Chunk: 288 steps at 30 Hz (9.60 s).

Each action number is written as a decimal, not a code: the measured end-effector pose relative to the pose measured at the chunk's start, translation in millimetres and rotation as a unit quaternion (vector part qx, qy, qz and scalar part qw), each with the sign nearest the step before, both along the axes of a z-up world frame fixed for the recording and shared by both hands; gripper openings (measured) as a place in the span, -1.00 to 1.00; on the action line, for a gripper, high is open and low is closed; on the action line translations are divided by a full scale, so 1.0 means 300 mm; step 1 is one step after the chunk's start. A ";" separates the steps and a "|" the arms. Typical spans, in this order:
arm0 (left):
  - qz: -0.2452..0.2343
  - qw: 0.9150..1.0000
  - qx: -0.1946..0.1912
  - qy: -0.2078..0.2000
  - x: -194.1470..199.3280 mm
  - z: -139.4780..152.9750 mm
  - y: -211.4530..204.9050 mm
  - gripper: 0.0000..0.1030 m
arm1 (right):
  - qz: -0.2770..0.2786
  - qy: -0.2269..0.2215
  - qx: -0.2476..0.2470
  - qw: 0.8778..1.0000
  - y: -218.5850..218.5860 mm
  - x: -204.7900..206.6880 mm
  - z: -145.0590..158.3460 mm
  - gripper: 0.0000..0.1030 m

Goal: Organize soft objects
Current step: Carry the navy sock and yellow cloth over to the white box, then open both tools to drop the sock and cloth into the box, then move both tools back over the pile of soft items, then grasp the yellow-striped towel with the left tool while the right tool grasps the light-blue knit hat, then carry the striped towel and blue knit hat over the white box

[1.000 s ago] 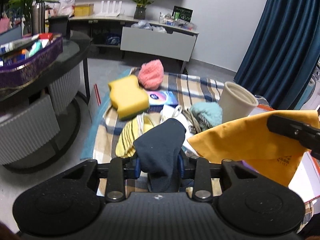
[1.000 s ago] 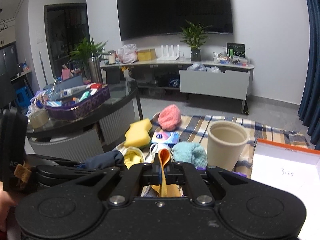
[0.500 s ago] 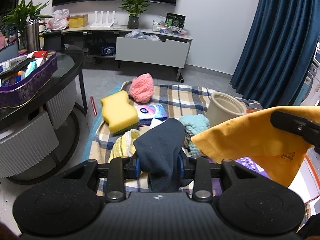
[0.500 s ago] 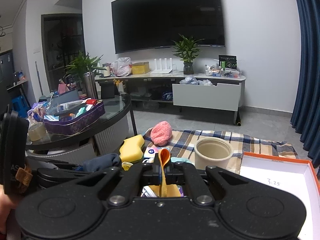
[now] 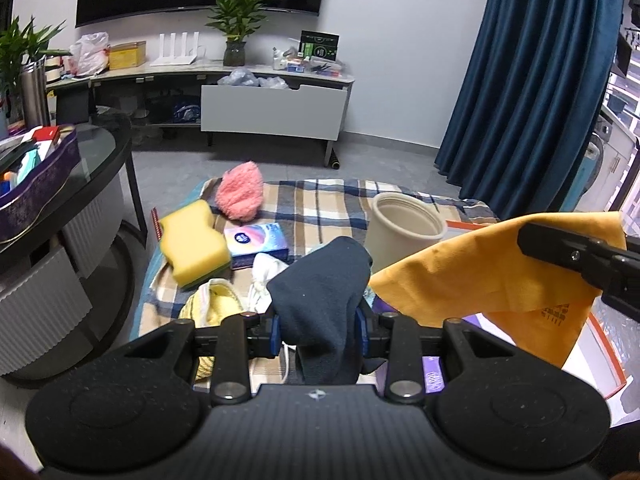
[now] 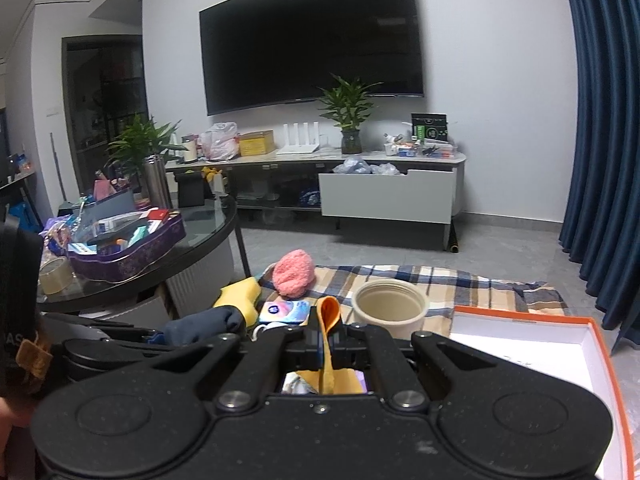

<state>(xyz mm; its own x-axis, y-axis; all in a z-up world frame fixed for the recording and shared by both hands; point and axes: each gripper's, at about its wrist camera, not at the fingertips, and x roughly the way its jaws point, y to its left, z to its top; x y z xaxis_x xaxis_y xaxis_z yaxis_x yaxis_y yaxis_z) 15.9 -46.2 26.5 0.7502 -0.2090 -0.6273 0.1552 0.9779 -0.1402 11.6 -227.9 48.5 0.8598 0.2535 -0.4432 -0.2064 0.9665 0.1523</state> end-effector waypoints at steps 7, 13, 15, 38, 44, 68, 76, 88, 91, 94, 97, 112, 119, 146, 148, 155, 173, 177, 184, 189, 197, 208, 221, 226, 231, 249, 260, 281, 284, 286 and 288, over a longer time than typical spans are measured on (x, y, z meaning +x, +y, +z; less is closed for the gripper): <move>-0.003 1.000 0.005 0.001 0.004 -0.001 -0.025 -0.33 | -0.023 0.003 -0.014 1.000 -0.013 -0.013 0.005 -0.95; -0.007 1.000 0.007 -0.004 -0.003 0.013 -0.042 -0.33 | -0.041 0.000 -0.020 0.999 -0.032 -0.022 0.015 -0.95; -0.010 1.000 0.008 -0.005 0.004 0.018 -0.054 -0.33 | -0.045 -0.002 -0.019 0.999 -0.041 -0.024 0.021 -0.95; -0.072 0.997 0.007 -0.015 0.035 0.049 -0.228 -0.33 | -0.115 -0.005 -0.011 0.993 -0.215 -0.049 0.038 -0.95; -0.086 0.996 0.011 -0.014 0.049 0.046 -0.280 -0.33 | -0.133 -0.005 -0.010 0.991 -0.270 -0.055 0.038 -0.95; -0.122 0.992 0.012 0.012 0.126 0.021 -0.422 -0.33 | -0.180 0.013 0.002 0.984 -0.449 -0.039 -0.008 -0.95; -0.130 0.991 0.013 0.022 0.163 0.002 -0.477 -0.33 | -0.190 0.022 0.001 0.982 -0.502 0.003 -0.030 -0.95; -0.132 0.990 0.019 0.034 0.230 -0.018 -0.552 -0.32 | -0.199 0.044 -0.008 0.979 -0.559 0.109 -0.092 -0.95; -0.137 0.990 0.017 0.039 0.250 -0.025 -0.568 -0.32 | -0.200 0.051 -0.008 0.978 -0.571 0.142 -0.107 -0.95; -0.139 0.989 0.016 0.046 0.271 -0.038 -0.584 -0.32 | -0.201 0.056 -0.010 0.978 -0.581 0.172 -0.122 -0.95; -0.138 0.989 0.014 0.054 0.290 -0.048 -0.594 -0.31 | -0.202 0.063 -0.011 0.977 -0.588 0.200 -0.140 -0.95; -0.155 0.986 -0.005 0.053 0.317 -0.042 -0.617 0.37 | -0.208 0.071 -0.012 0.975 -0.615 0.266 -0.176 -0.36; -0.130 0.991 0.022 0.036 0.280 -0.004 -0.574 0.64 | -0.203 0.061 0.000 0.977 -0.598 0.193 -0.133 0.10; -0.035 0.998 0.042 0.014 0.106 0.038 -0.313 0.81 | -0.143 0.068 0.009 0.987 -0.319 0.053 -0.080 0.25; -0.029 0.999 0.037 0.015 0.107 0.036 -0.290 0.81 | -0.136 0.069 0.009 0.988 -0.296 0.054 -0.079 0.25; -0.010 0.999 0.034 0.016 0.094 0.022 -0.221 0.81 | -0.114 0.074 0.007 0.991 -0.223 0.064 -0.081 0.25; 0.045 0.999 0.024 0.019 0.024 0.002 -0.028 0.81 | -0.042 0.083 0.012 0.996 -0.025 0.092 -0.089 0.25; 0.052 0.998 0.017 0.023 0.017 -0.007 0.005 0.81 | -0.030 0.085 0.011 0.996 0.006 0.095 -0.096 0.25; 0.061 0.998 0.007 0.028 0.016 -0.035 0.054 0.82 | -0.010 0.092 0.009 0.996 0.044 0.105 -0.112 0.25; 0.079 0.996 0.014 0.047 0.025 -0.092 0.110 0.82 | -0.003 0.097 0.009 0.995 0.050 0.110 -0.125 0.25; 0.102 0.991 0.025 0.085 0.056 -0.199 0.175 0.83 | 0.004 0.100 0.014 0.995 0.045 0.111 -0.135 0.25; 0.112 0.989 0.043 0.087 0.173 -0.274 0.209 0.85 | 0.009 0.101 0.014 0.995 0.054 0.123 -0.140 0.25; 0.075 0.995 -0.035 0.058 0.166 -0.247 0.243 -0.67 | 0.034 0.133 0.014 0.990 0.111 0.215 -0.172 0.25; 0.073 0.996 -0.044 0.032 0.127 -0.189 0.257 -0.69 | 0.036 0.143 -0.004 0.989 0.162 0.275 -0.185 0.25; 0.074 0.996 -0.051 0.024 0.112 -0.166 0.268 -0.69 | 0.047 0.159 -0.027 0.986 0.231 0.356 -0.212 0.15; 0.068 0.996 -0.055 0.018 0.123 -0.148 0.245 -0.69 | 0.012 0.163 -0.014 0.986 0.215 0.461 -0.267 -0.63; 0.065 0.997 -0.040 -0.010 0.089 -0.031 0.180 -0.69 | 0.015 0.104 0.012 0.994 0.157 0.287 -0.101 -0.63; 0.032 0.999 -0.029 -0.025 0.013 0.039 0.044 -0.69 | -0.011 0.077 0.027 0.997 0.038 0.075 -0.024 -0.63; 0.026 0.999 -0.026 -0.024 0.009 0.037 0.026 -0.69 | -0.015 0.076 0.031 0.997 0.020 0.059 -0.024 -0.63; 0.024 0.999 -0.025 -0.023 0.007 0.037 0.013 -0.69 | -0.019 0.075 0.032 0.996 0.009 0.049 -0.022 -0.63; 0.021 0.999 -0.023 -0.023 0.005 0.039 0.000 -0.69 | -0.023 0.074 0.031 0.997 -0.005 0.043 -0.022 -0.63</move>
<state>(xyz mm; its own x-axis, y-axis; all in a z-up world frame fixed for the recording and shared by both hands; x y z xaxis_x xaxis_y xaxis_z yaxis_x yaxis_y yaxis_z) 17.3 -46.3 38.3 0.7873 -0.2050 -0.5815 0.1216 0.9762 -0.1795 24.6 -229.3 41.8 0.7978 0.2459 -0.5505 -0.1331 0.9623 0.2371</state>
